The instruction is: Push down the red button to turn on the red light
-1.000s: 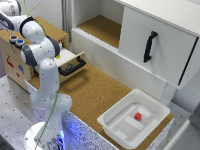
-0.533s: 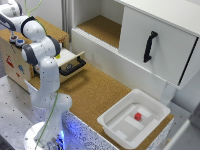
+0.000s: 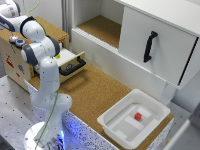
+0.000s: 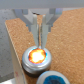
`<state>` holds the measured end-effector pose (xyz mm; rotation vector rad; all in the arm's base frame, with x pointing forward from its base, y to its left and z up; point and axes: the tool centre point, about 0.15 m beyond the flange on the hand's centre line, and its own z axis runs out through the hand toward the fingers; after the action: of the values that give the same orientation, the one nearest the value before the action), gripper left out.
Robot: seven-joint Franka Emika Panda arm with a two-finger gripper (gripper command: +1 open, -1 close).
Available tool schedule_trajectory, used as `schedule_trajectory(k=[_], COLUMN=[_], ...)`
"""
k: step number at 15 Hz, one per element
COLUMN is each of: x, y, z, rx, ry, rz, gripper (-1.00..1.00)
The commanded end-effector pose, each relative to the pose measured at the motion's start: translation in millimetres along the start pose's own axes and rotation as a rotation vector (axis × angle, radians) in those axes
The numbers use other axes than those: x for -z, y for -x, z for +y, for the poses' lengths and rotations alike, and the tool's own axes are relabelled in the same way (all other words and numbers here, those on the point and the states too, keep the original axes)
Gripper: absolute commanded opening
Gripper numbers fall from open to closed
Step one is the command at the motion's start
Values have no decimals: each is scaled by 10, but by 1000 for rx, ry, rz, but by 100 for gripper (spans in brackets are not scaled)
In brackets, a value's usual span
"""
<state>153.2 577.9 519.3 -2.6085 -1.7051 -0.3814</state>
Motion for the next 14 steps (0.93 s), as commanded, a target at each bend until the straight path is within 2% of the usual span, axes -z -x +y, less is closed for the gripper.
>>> schedule_trajectory(k=[1,2,3,5,9,14], x=[-1,-88,-142,-130,-52,-82], y=[11,62,117,255,640,1262], z=[200,278,335,437,785,1502], rx=[-52,-82,-109,-150,-198,-213], ry=[12,-31,-48,-41,-31,-64], rz=[-55,-58,-61,-73,-52,-22], gripper=[100,100,100,100,100,100])
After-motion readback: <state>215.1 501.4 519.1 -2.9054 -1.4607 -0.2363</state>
